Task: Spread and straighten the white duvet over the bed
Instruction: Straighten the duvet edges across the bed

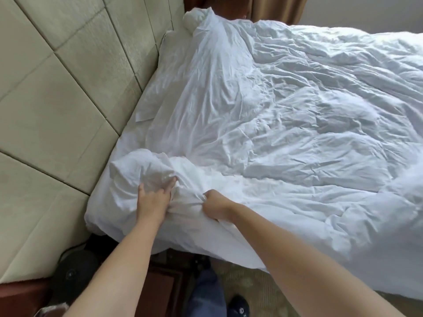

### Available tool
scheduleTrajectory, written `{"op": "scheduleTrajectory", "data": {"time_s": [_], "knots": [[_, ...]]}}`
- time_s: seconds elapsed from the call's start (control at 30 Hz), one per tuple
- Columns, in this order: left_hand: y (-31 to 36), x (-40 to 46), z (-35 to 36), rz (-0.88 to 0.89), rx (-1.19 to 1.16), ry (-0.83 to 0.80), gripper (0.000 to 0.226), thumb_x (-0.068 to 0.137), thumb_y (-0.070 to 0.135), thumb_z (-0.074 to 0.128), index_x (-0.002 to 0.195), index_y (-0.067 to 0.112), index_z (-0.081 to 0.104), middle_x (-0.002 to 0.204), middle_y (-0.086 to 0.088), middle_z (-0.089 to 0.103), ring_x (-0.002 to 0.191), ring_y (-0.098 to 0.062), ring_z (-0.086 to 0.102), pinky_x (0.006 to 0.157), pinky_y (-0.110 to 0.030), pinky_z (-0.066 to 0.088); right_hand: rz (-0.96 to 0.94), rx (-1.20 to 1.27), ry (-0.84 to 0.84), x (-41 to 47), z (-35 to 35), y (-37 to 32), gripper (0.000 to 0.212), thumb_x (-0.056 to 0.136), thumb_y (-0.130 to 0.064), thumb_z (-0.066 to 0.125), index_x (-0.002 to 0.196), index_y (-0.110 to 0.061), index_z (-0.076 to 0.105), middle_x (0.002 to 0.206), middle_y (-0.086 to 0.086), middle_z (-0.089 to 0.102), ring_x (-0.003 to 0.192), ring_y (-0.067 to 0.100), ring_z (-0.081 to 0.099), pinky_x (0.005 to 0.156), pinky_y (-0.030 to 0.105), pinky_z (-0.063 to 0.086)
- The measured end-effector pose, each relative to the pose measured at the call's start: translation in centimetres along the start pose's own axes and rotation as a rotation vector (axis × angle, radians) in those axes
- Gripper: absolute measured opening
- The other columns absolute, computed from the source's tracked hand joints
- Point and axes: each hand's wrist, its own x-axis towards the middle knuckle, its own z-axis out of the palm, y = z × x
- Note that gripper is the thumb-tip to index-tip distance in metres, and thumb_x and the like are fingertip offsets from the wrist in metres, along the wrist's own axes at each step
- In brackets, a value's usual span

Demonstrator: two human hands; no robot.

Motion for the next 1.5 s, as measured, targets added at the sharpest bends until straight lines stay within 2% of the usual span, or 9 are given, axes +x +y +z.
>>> {"op": "scheduleTrajectory", "data": {"time_s": [0.3,0.43,0.67,0.83,1.0,1.17,1.3,1.4,1.5], "knots": [[-1.5,-7.8,-8.5,0.021,0.173,-0.105,0.047,0.101,0.021,0.032,0.148,0.024,0.029,0.147,-0.001,0.042,0.137,-0.022,0.034,0.117,-0.049,-0.003,-0.084,-0.283,0.036,-11.0,-2.2,-4.4,0.043,0.084,0.005,0.035,0.123,-0.001,0.052,0.119,0.016,0.056,0.094,0.027,0.050,0.072,0.027,0.039],[-1.6,-10.1,-14.5,-0.040,0.211,-0.209,0.043,0.097,0.007,0.032,0.139,0.009,0.044,0.141,-0.010,0.048,0.134,-0.026,0.040,0.118,-0.047,0.000,-0.222,-0.153,0.201,-13.1,-3.5,-4.6,0.043,0.078,0.004,0.041,0.115,-0.004,0.061,0.095,0.007,0.060,0.096,0.027,0.055,0.066,0.025,0.041],[-0.5,-6.8,-14.5,-0.011,0.274,-0.167,0.043,0.099,0.011,0.027,0.138,0.015,0.044,0.138,-0.004,0.052,0.133,-0.024,0.041,0.116,-0.042,0.014,-0.192,-0.341,0.548,-10.9,-2.9,2.6,0.039,0.088,-0.020,0.052,0.127,-0.018,0.047,0.126,0.008,0.049,0.119,0.029,0.043,0.092,0.035,0.038],[0.9,-4.1,-14.7,0.008,0.267,-0.096,0.038,0.095,0.009,0.031,0.122,0.020,0.056,0.130,0.000,0.056,0.122,-0.021,0.051,0.108,-0.044,0.026,-0.058,-0.289,0.183,-8.8,-2.4,3.6,0.033,0.089,-0.016,0.057,0.120,-0.005,0.056,0.102,0.011,0.063,0.087,0.027,0.065,0.073,0.033,0.052],[-0.1,1.3,-16.2,0.035,0.265,-0.028,0.034,0.095,0.011,0.035,0.114,0.023,0.060,0.120,0.002,0.061,0.113,-0.020,0.056,0.104,-0.044,0.028,0.141,-0.483,0.208,-4.4,-1.7,3.6,0.104,0.073,-0.062,0.066,0.151,-0.023,0.009,0.149,0.009,0.030,0.132,0.029,0.041,0.105,0.042,0.037],[-0.8,8.3,-16.3,0.111,0.381,0.004,0.025,0.091,0.007,0.042,0.100,0.020,0.062,0.103,0.003,0.066,0.103,-0.021,0.060,0.111,-0.049,0.020,0.153,-0.725,0.459,0.1,-3.0,1.6,0.035,0.091,-0.012,0.051,0.126,-0.015,0.050,0.123,0.008,0.058,0.113,0.027,0.056,0.085,0.033,0.044],[-2.0,14.4,-16.5,0.142,0.403,0.142,0.025,0.087,0.007,0.053,0.101,0.025,0.064,0.106,0.004,0.062,0.108,-0.020,0.054,0.107,-0.046,0.026,0.149,-0.669,0.645,4.5,-8.4,-2.3,0.033,0.086,0.006,0.045,0.113,-0.010,0.054,0.111,0.008,0.064,0.103,0.029,0.062,0.070,0.032,0.042],[-3.3,19.3,-16.4,0.191,0.301,0.363,0.025,0.082,0.002,0.054,0.097,0.019,0.063,0.103,-0.002,0.058,0.097,-0.023,0.055,0.085,-0.035,0.040,0.156,-0.616,0.802,8.2,-13.7,-5.4,0.032,0.088,0.004,0.041,0.115,-0.009,0.052,0.112,0.009,0.061,0.101,0.032,0.062,0.071,0.032,0.042],[-2.8,22.6,-15.9,0.370,0.189,0.641,0.026,0.067,-0.004,0.049,0.086,0.015,0.049,0.071,-0.006,0.055,0.044,-0.021,0.052,0.044,-0.024,0.040,0.205,-0.465,0.843,11.9,-16.3,-6.7,0.028,0.090,0.001,0.038,0.113,-0.008,0.052,0.114,0.013,0.059,0.103,0.033,0.060,0.069,0.032,0.036]]}}
